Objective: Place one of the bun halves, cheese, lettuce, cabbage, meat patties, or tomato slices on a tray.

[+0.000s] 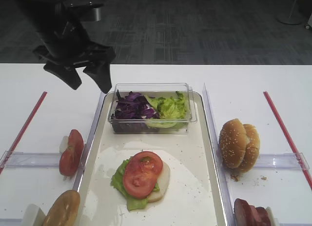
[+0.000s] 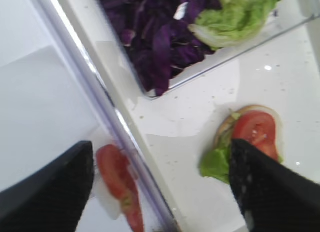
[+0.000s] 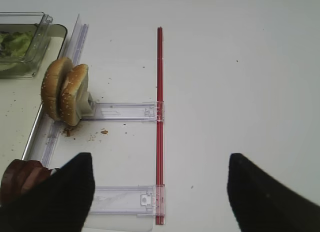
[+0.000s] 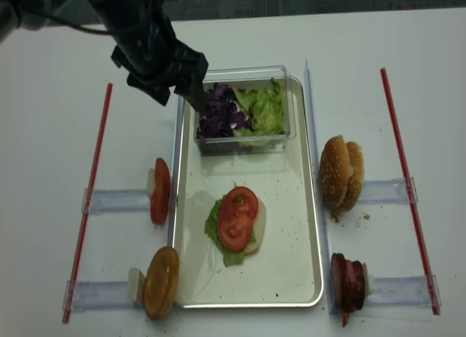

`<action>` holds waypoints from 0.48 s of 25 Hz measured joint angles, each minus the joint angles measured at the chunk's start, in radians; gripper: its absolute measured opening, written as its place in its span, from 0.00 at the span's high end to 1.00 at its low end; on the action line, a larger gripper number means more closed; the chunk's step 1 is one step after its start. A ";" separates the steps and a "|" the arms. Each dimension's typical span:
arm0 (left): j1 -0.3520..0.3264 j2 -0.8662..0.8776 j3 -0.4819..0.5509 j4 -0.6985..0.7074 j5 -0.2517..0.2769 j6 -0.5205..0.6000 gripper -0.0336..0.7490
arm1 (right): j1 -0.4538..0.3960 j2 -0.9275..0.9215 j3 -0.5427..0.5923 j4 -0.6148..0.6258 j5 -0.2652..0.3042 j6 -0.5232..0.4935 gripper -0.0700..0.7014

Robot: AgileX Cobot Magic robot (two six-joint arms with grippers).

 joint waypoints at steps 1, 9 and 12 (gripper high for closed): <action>0.000 -0.005 0.000 0.039 0.000 -0.015 0.30 | 0.000 0.000 0.000 0.000 0.000 0.000 0.17; 0.000 -0.032 0.000 0.157 0.005 -0.077 0.30 | 0.000 0.000 0.000 0.000 0.000 0.000 0.17; 0.000 -0.032 0.000 0.146 0.005 -0.081 0.30 | 0.000 0.000 0.000 0.000 0.000 0.000 0.17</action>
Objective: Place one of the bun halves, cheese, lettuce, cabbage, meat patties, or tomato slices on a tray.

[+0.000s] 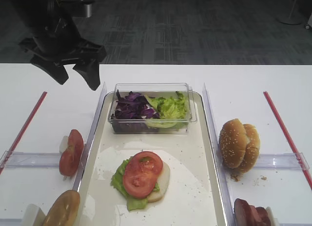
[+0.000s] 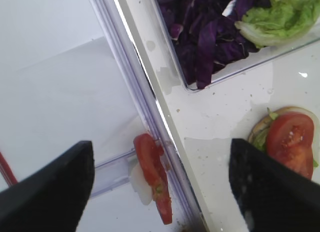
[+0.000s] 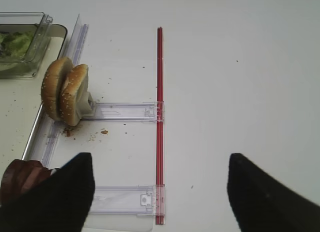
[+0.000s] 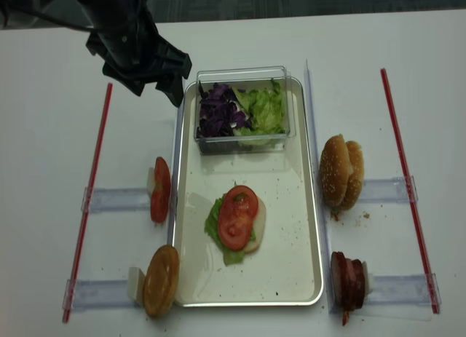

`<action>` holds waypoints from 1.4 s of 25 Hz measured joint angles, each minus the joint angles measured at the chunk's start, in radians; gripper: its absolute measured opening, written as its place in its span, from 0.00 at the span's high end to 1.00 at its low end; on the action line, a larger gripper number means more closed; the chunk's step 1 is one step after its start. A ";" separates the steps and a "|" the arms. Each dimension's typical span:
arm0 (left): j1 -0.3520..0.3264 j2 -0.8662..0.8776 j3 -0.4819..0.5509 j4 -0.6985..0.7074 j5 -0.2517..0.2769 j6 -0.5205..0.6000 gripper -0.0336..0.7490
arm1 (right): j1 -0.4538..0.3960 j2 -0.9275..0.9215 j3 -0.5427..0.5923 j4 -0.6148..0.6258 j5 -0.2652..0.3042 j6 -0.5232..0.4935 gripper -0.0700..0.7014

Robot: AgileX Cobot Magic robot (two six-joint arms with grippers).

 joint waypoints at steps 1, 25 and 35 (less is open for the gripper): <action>0.000 0.000 0.000 -0.002 0.000 0.000 0.30 | 0.000 0.000 0.000 0.000 0.000 0.000 0.17; 0.211 0.000 0.000 0.097 0.002 0.011 0.30 | 0.000 0.000 0.000 0.000 0.000 0.000 0.17; 0.259 0.000 0.000 0.116 0.002 0.011 0.30 | 0.000 0.000 0.000 0.000 0.000 0.000 0.17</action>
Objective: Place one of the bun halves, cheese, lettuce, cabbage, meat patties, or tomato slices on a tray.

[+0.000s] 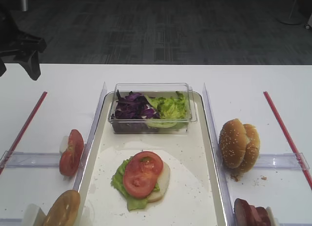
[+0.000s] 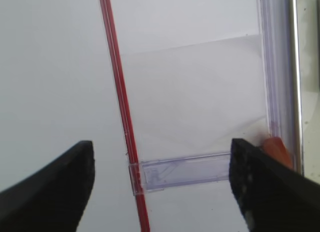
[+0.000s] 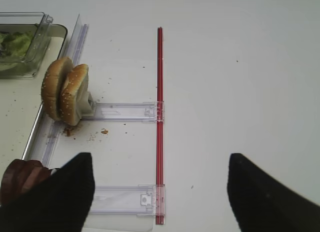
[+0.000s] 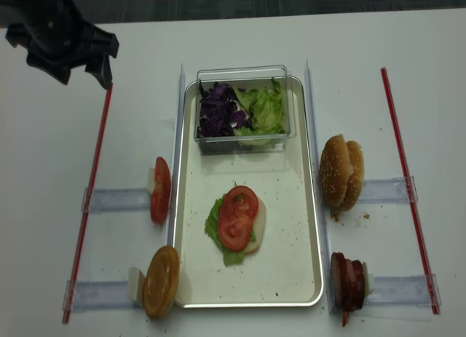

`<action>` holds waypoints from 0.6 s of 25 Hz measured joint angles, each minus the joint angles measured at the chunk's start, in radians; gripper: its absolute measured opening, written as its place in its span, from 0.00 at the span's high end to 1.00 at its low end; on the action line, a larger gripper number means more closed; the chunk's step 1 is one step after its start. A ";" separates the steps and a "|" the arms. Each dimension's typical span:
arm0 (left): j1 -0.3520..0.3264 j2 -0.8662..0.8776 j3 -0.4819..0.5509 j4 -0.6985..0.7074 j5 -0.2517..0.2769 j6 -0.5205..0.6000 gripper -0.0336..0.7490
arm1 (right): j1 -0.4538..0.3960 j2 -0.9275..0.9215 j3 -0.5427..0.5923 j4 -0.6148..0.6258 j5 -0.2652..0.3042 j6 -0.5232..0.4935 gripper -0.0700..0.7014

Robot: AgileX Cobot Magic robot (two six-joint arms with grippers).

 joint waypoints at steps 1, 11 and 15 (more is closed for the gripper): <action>0.000 0.000 0.000 0.000 0.000 0.000 0.30 | 0.000 0.000 0.000 0.000 0.000 0.000 0.17; 0.000 -0.002 0.000 -0.070 0.002 0.021 0.30 | 0.000 0.000 0.000 0.000 0.000 0.000 0.17; 0.000 -0.027 0.000 -0.073 0.002 0.037 0.30 | 0.000 0.000 0.000 0.000 0.000 0.000 0.17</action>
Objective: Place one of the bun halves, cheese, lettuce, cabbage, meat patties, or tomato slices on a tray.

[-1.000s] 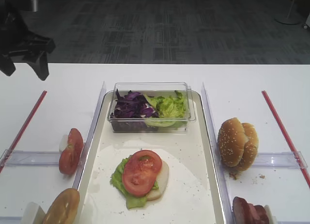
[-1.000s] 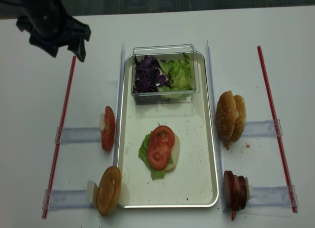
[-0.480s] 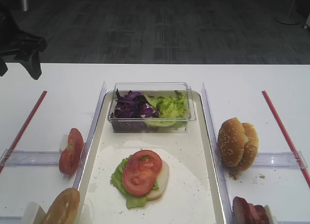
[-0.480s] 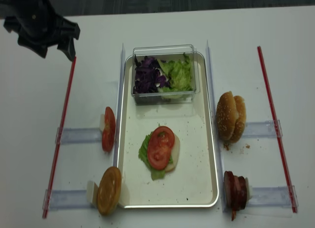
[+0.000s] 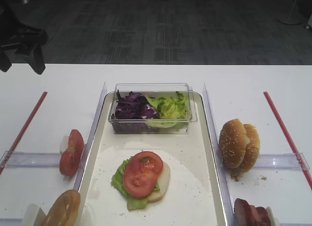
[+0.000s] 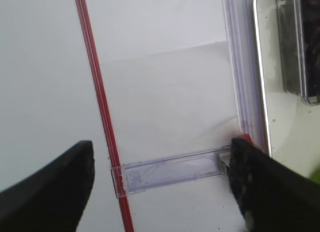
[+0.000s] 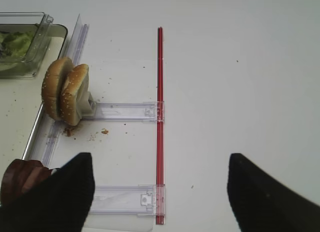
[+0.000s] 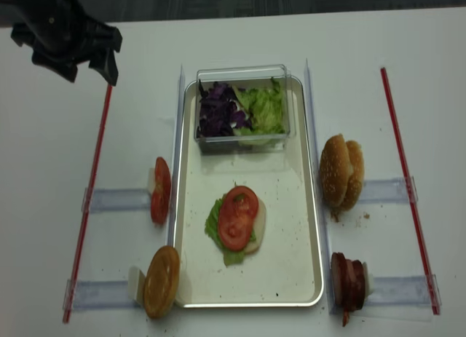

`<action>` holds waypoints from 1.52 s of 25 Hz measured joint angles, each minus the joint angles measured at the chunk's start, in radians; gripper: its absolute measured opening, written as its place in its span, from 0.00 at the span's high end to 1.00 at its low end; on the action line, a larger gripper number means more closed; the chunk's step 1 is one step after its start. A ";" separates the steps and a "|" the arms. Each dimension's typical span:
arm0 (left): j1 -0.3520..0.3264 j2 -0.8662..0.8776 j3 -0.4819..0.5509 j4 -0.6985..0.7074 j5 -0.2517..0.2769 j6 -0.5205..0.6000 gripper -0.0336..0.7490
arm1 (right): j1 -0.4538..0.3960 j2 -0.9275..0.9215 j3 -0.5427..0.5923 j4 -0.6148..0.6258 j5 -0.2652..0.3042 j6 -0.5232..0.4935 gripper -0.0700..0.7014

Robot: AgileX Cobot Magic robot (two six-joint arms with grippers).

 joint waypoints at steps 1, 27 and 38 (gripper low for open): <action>0.000 -0.015 0.000 0.000 0.000 0.000 0.30 | 0.000 0.000 0.000 0.000 0.000 0.000 0.17; 0.000 -0.624 0.551 -0.020 0.005 0.014 0.30 | 0.000 0.000 0.000 0.000 0.000 -0.002 0.17; 0.000 -1.037 0.784 -0.030 0.014 0.059 0.30 | 0.000 0.000 0.000 0.000 0.000 -0.002 0.17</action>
